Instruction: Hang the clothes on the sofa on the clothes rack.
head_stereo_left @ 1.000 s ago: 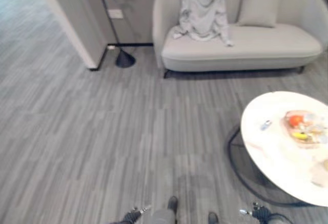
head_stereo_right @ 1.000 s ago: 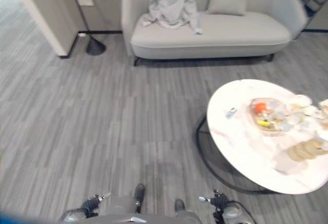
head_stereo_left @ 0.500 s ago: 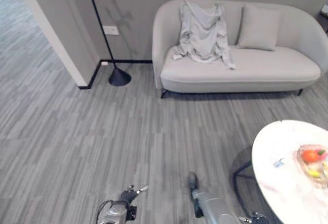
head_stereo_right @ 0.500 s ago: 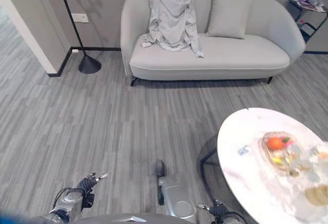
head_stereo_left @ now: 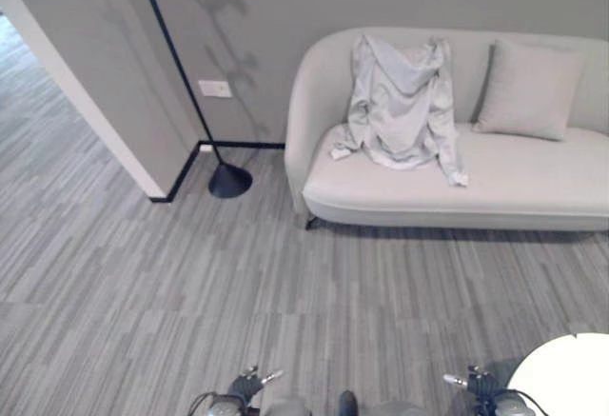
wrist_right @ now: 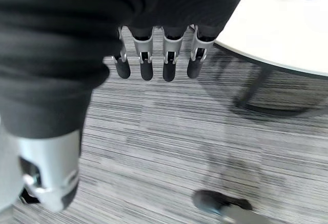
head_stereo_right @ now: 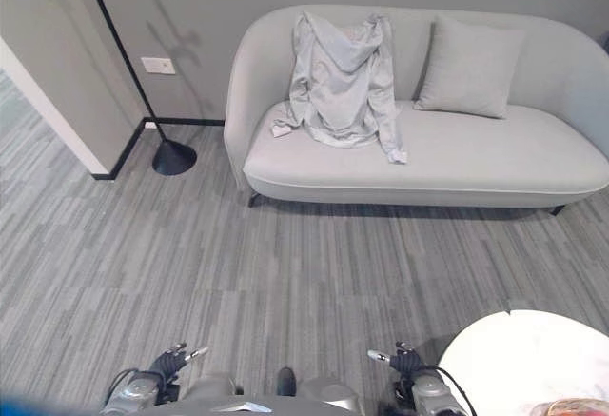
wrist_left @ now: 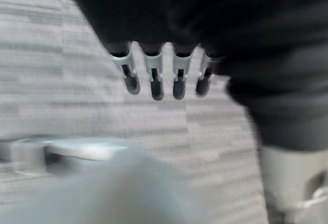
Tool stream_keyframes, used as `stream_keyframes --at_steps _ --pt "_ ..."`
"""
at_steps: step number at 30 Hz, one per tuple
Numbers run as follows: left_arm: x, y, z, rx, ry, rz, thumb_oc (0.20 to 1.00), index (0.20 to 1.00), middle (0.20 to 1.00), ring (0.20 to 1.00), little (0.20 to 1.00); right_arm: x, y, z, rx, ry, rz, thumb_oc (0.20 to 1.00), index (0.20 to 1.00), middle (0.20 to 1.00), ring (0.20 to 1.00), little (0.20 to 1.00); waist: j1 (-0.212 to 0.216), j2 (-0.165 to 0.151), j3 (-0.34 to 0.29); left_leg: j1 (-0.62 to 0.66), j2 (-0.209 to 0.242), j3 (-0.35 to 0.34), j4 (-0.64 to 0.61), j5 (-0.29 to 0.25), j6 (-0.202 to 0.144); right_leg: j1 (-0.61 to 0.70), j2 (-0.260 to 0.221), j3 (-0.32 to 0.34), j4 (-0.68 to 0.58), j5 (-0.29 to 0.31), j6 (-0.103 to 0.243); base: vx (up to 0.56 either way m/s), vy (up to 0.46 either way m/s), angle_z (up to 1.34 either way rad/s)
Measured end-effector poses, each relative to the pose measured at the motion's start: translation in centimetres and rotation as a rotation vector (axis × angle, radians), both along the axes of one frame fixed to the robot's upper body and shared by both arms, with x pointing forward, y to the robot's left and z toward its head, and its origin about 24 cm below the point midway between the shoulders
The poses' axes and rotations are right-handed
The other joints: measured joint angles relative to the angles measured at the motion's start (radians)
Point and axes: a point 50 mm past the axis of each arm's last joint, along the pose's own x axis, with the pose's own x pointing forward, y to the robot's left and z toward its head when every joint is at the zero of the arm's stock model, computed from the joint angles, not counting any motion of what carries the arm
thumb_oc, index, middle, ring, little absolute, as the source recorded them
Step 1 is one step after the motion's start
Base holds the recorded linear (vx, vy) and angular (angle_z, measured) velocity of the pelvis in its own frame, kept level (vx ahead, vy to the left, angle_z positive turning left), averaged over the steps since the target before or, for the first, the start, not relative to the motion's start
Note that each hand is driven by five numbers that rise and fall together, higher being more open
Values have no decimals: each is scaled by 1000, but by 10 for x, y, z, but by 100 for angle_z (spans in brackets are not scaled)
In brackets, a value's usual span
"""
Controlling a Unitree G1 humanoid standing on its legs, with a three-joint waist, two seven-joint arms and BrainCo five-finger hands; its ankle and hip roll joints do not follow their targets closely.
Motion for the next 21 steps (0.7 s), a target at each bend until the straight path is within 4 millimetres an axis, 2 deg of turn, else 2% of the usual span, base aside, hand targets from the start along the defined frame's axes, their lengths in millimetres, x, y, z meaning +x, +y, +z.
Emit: stream_keyframes --at_steps 1,2,3,4,5,6,7,8,10,11,12,13,14,15,16,17,18,19,20,21 --pt "-5 0 -1 -3 12 9 1000 1000 1000 1000 1000 7 -4 4 -14 -22 1 1000 1000 1000 1000 1000 -2 7 8 -30 -9 -2 -107 1 0 29 -1 13 -24 -2 7 417 -49 -69" --pt "-18 -4 -5 -15 42 18 1000 1000 1000 1000 1000 8 -14 8 -41 -33 -14 1000 1000 1000 1000 1000 7 31 11 -28 -27 -36 -442 20 -7 77 2 41 -56 -14 36 438 -65 -55" --pt "-21 -6 -7 -20 51 21 1000 1000 1000 1000 1000 7 -19 9 -55 -33 -17 1000 1000 1000 1000 1000 8 48 16 -19 -30 -47 -561 28 -13 93 5 45 -53 -3 42 293 -55 -61" --pt "-26 -8 -8 -26 62 23 1000 1000 1000 1000 1000 6 -25 11 -68 -35 -28 1000 1000 1000 1000 1000 9 70 16 -24 -38 -54 -659 39 -7 117 16 57 -55 -19 49 431 -73 -53" --pt "-28 -10 -9 -33 64 27 1000 1000 1000 1000 1000 0 -35 13 -90 -32 -45 1000 1000 1000 1000 1000 16 99 14 -16 -48 -48 -830 47 -13 154 34 81 -49 -44 53 464 -70 -47" --pt "-26 -8 -8 -29 54 23 1000 1000 1000 1000 1000 -4 -37 12 -98 -27 -53 1000 1000 1000 1000 1000 16 103 18 -34 -62 -28 -832 52 -5 176 38 89 -49 -59 60 595 -68 -42" --pt "-25 -5 -7 -20 50 23 1000 1000 1000 1000 1000 -10 -36 10 -95 -11 -59 1000 1000 1000 1000 1000 20 84 16 -38 -81 14 -860 49 -6 192 32 99 -48 -82 55 422 -8 -36" --pt "-22 -2 -5 -13 44 21 1000 1000 1000 1000 1000 -13 -36 8 -93 -4 -66 1000 1000 1000 1000 1000 25 65 16 -40 -93 85 -896 47 -7 207 22 118 -48 -114 49 439 21 -45" --pt "-20 0 -5 -13 35 30 1000 1000 1000 1000 1000 -13 -36 9 -92 -10 -81 1000 1000 1000 1000 1000 31 56 22 -23 -92 186 -891 51 1 248 21 171 -48 -145 60 305 25 -76" --pt "-28 -1 -6 -18 53 39 1000 1000 1000 1000 1000 -16 -37 8 -93 -3 -80 1000 1000 1000 1000 1000 51 66 17 43 -64 180 -907 10 -11 283 38 234 -36 -156 77 253 38 -124" --pt "-38 4 -7 -9 76 47 1000 1000 1000 1000 1000 -19 -32 5 -87 8 -72 1000 1000 1000 1000 1000 60 59 12 109 -50 136 -917 36 9 326 41 264 -4 -185 123 592 99 -156" --pt "-34 11 -4 3 54 63 1000 1000 1000 1000 1000 -24 -22 0 -60 26 -60 1000 1000 1000 1000 1000 80 22 6 153 -76 113 -895 46 32 334 2 295 56 -196 183 584 104 -172" --pt "-32 16 -2 7 34 96 1000 1000 1000 1000 1000 -18 -18 0 -59 23 -19 1000 1000 1000 1000 1000 92 15 -17 179 -92 79 -854 96 98 362 -17 313 75 -142 222 810 177 -175" --pt "-37 19 -2 12 47 118 1000 1000 1000 1000 1000 -22 -7 -4 -32 35 6 1000 1000 1000 1000 1000 89 23 -35 223 -99 79 -834 120 105 381 -25 321 124 -108 234 765 171 -142" --pt "-37 22 -2 21 50 126 1000 1000 1000 1000 1000 -33 5 -10 7 63 29 1000 1000 1000 1000 1000 90 5 -72 237 -115 93 -802 87 136 367 -32 332 194 -87 258 770 169 -79" --pt "-35 21 -2 21 47 114 1000 1000 1000 1000 1000 -39 14 -14 16 91 73 1000 1000 1000 1000 1000 92 -3 -79 254 -124 103 -799 62 135 360 -38 328 240 -60 265 569 92 -39" --pt "-32 20 -2 17 44 111 1000 1000 1000 1000 1000 -46 23 -18 29 117 121 1000 1000 1000 1000 1000 95 -10 -91 265 -129 107 -795 39 132 315 -30 304 331 -46 265 398 66 -19" --pt "-31 17 -2 14 46 92 1000 1000 1000 1000 1000 -52 32 -22 46 143 173 1000 1000 1000 1000 1000 97 -15 -100 282 -136 98 -805 37 142 258 -19 258 454 -18 297 354 90 -1" --pt "-16 12 0 11 23 50 1000 1000 1000 1000 1000 -58 42 -25 77 161 198 1000 1000 1000 1000 1000 104 -16 -95 304 -150 69 -818 40 180 134 -9 209 701 27 373 292 143 28" --pt "-9 9 0 4 12 32 1000 1000 1000 1000 1000 -58 44 -25 77 168 212 1000 1000 1000 1000 1000 101 -15 -92 328 -154 53 -842 48 185 67 -5 178 799 2 397 252 197 37"
